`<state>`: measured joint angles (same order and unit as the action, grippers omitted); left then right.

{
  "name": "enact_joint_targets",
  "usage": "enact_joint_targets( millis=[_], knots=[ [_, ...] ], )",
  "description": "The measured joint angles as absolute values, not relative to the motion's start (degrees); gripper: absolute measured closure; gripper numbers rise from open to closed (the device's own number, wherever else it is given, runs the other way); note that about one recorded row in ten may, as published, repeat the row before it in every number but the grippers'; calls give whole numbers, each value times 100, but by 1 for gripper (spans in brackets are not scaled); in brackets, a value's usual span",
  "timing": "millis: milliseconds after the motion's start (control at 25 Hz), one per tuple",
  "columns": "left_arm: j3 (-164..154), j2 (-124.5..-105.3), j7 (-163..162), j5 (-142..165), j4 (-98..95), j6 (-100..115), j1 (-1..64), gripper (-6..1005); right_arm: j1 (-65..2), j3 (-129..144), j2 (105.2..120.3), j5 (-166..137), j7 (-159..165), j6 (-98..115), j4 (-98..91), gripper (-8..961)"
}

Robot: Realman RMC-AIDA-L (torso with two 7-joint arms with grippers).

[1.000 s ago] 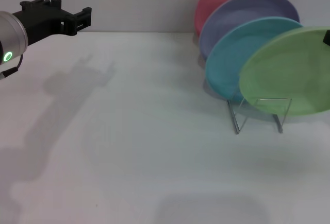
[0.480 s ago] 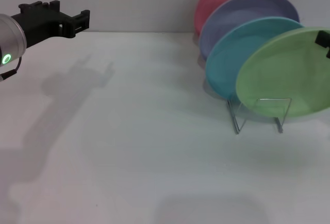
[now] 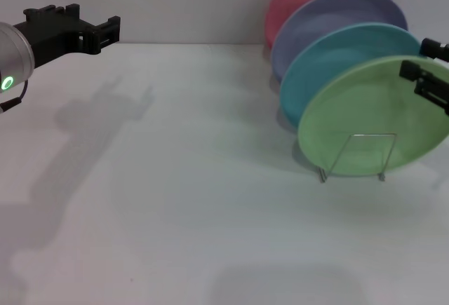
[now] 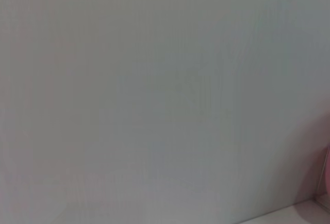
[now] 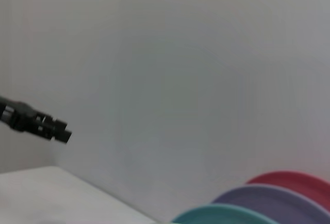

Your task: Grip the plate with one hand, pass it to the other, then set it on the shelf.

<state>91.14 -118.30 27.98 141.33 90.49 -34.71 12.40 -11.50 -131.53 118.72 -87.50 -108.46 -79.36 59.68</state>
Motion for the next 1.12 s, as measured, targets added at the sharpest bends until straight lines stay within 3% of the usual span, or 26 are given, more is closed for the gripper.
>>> enact_joint_targets(
  millis=[1040, 1120],
  knots=[
    [9115, -11830, 2786, 14133, 9046, -3471, 1295, 327, -948, -13745, 11920, -8258, -11042, -8780, 5981, 293],
    [9114, -11830, 2801, 14133, 9062, -3457, 1265, 327, -870, -13881, 11937, -7880, -11108, -9004, 5961, 208]
  ],
)
